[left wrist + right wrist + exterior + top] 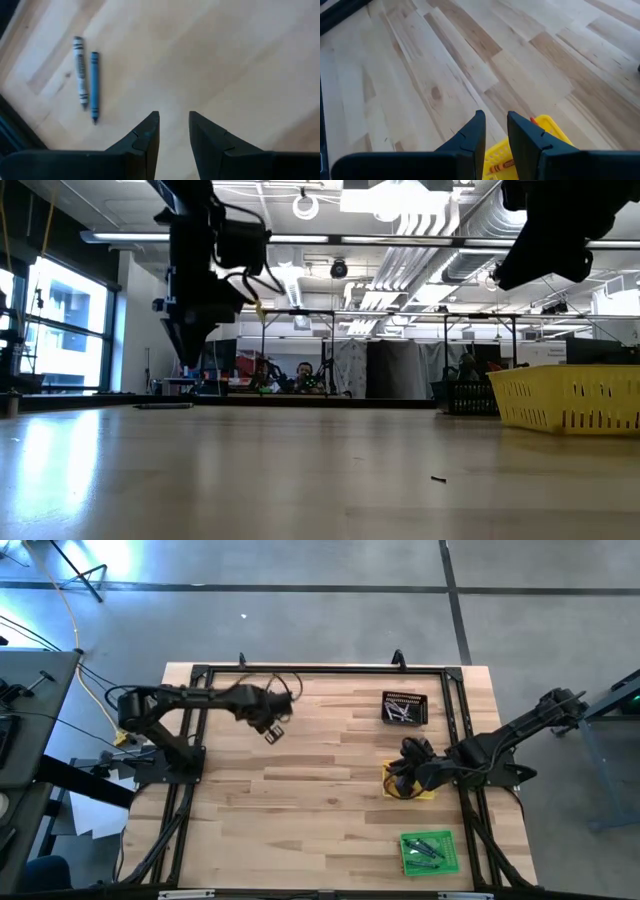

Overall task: Sort crayons
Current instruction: Put the blue crayon into the green basket

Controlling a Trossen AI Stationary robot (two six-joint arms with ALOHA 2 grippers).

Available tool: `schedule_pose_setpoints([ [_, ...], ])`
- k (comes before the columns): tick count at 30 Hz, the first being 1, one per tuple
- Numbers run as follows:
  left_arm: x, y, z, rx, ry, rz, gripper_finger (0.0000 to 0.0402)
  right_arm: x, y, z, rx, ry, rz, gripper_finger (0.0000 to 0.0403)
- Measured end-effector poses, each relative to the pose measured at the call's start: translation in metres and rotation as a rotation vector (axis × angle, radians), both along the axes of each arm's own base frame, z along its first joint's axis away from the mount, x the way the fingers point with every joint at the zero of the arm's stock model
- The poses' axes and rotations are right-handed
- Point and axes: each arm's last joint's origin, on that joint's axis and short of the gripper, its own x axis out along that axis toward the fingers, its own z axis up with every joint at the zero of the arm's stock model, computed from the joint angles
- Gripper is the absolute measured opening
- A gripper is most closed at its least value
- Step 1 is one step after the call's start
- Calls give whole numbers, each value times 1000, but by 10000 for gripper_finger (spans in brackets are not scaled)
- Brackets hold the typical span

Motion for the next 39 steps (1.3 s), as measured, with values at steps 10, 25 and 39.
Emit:
schedule_pose_setpoints([
  [10, -45, 69, -15, -152, 5, 176, 91, 0, 0, -1, -1, 11, 3, 76],
  [25, -76, 80, -48, -201, 21, 224, 91, 0, -1, -1, -32, 5, -2, 76],
  [39, -77, 94, -49, -164, -63, 224, 91, 0, -1, -1, -55, -1, -11, 76],
])
